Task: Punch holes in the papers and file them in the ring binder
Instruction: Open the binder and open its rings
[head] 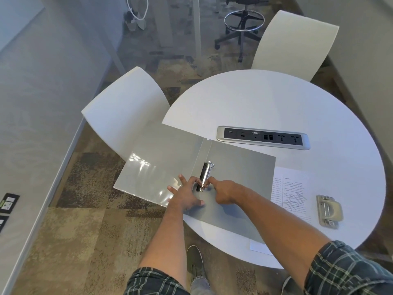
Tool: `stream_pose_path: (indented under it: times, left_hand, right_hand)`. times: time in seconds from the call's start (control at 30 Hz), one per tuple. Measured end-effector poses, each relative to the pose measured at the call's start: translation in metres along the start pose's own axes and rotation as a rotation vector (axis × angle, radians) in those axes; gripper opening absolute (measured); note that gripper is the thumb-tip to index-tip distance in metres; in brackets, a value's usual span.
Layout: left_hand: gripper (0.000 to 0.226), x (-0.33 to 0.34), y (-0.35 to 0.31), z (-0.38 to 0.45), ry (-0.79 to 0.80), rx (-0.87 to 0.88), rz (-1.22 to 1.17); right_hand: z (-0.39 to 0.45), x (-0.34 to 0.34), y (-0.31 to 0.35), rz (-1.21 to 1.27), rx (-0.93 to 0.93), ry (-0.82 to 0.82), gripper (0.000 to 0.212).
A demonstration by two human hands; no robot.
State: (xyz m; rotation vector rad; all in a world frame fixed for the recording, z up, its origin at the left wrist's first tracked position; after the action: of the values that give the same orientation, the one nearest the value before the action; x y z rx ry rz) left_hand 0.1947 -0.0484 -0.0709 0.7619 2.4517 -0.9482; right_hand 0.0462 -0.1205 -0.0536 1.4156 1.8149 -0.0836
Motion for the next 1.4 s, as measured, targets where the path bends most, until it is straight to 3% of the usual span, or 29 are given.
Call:
stream_pose_path:
  times: [0.2,0.33,0.57,0.67,0.87,1.03,1.13,1.2,1.4]
  left_hand:
    - [0.079,0.013,0.003,-0.005,-0.047,-0.052,0.112]
    - [0.082,0.025,0.001,-0.008,-0.104,-0.101,0.125]
    - [0.083,0.039,0.005,-0.013,-0.178,-0.115,0.134]
    - [0.085,0.037,0.008,-0.017,-0.22,-0.119,0.173]
    - [0.087,0.052,-0.003,-0.043,-0.444,-0.099,0.343]
    - [0.061,0.097,-0.02,-0.087,-0.709,0.197,0.29]
    - [0.05,0.124,-0.043,-0.096,-0.602,0.413,0.306]
    - [0.056,0.139,-0.056,-0.097,-0.487,0.489,0.387]
    - [0.083,0.155,-0.082,-0.076,-0.166,0.367,0.687]
  right_hand:
    - [0.0,0.006,-0.001,0.022,-0.002,-0.035,0.064]
    - [-0.005,0.011,0.0,0.015,-0.006,-0.075,0.066]
    - [-0.021,0.042,-0.019,-0.147,-0.098,-0.067,0.104]
    - [-0.031,0.056,-0.037,-0.271,-0.095,-0.164,0.098]
    - [-0.058,0.059,-0.073,-0.243,-0.088,-0.359,0.069]
    - [-0.102,0.056,-0.122,-0.007,0.136,-0.579,0.052]
    - [-0.13,0.053,-0.153,0.1,0.314,-0.668,0.055]
    - [-0.147,0.056,-0.168,0.137,0.416,-0.697,0.058]
    - [-0.17,0.064,-0.183,0.308,0.596,-0.678,0.059]
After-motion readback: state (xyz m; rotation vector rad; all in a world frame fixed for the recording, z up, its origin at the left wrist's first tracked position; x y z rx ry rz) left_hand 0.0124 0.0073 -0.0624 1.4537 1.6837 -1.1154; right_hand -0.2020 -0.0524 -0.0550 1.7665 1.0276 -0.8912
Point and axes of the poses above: each hand's wrist, its own z-axis towards the middle knuckle, its own x-axis out of the palm, y = z × x, the point moved 4 cm from there along z, towards the middle knuckle, and after that the axes turned 2 degrees about z, right-handed, at the moved point
